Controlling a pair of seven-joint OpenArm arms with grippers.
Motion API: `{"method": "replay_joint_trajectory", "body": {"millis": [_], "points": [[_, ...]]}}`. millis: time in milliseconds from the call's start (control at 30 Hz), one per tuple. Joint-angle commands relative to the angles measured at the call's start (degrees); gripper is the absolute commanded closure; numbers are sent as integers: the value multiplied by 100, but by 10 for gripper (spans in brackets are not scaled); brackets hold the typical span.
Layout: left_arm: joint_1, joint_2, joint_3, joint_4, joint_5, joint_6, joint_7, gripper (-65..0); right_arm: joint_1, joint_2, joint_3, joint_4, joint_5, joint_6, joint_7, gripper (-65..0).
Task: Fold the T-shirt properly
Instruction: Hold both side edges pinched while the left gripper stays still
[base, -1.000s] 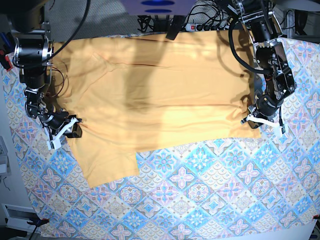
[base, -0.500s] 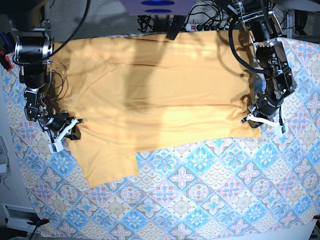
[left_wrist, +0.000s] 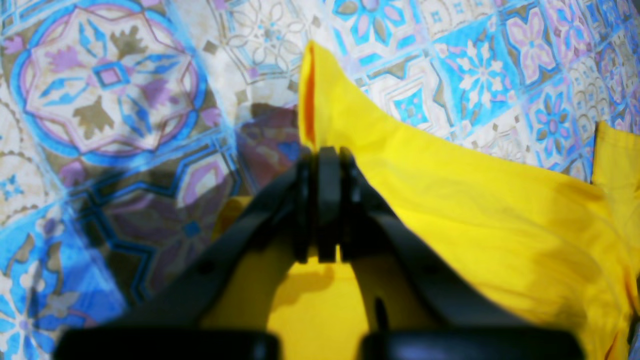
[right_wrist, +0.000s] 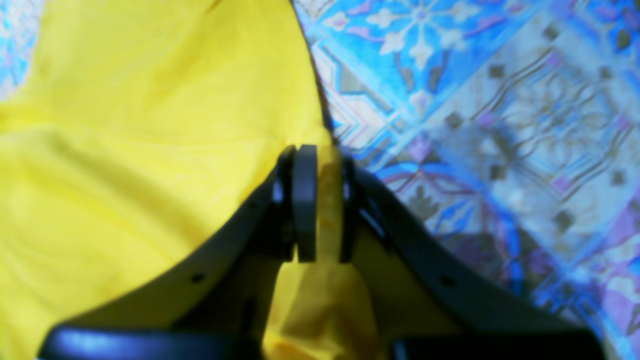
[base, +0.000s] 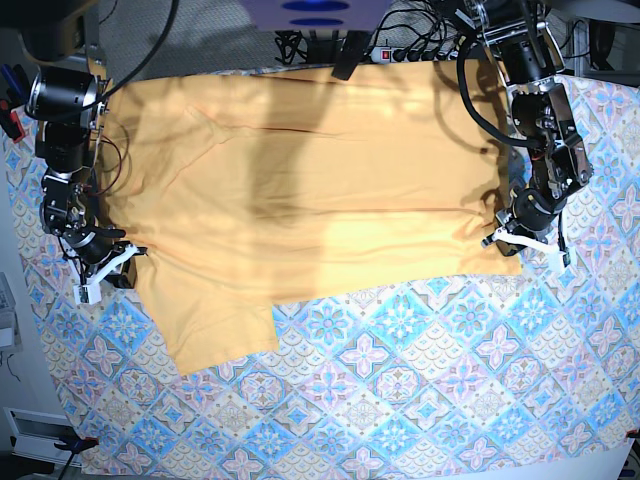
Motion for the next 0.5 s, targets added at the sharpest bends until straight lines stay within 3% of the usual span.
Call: {"method": "replay_joint_trajectory", "body": {"millis": [0,133,300,467], "points": [[-93,-70,-21,85,-38,-42,-85,0,170,99,28,-48,-119,27,154,-65],[-93,-70,-21,85,-38,-42,-85,0,179,91,28,-426,-559,-8,365,-144],[-75,-70,-21,85,-38,-42,-85,0,179,91,371,-637,-585,-914,540,-274],[-75,-70,-21,85,-38,-42,-85,0,179,108,511,-654,-603,-958,540,-319]]}}
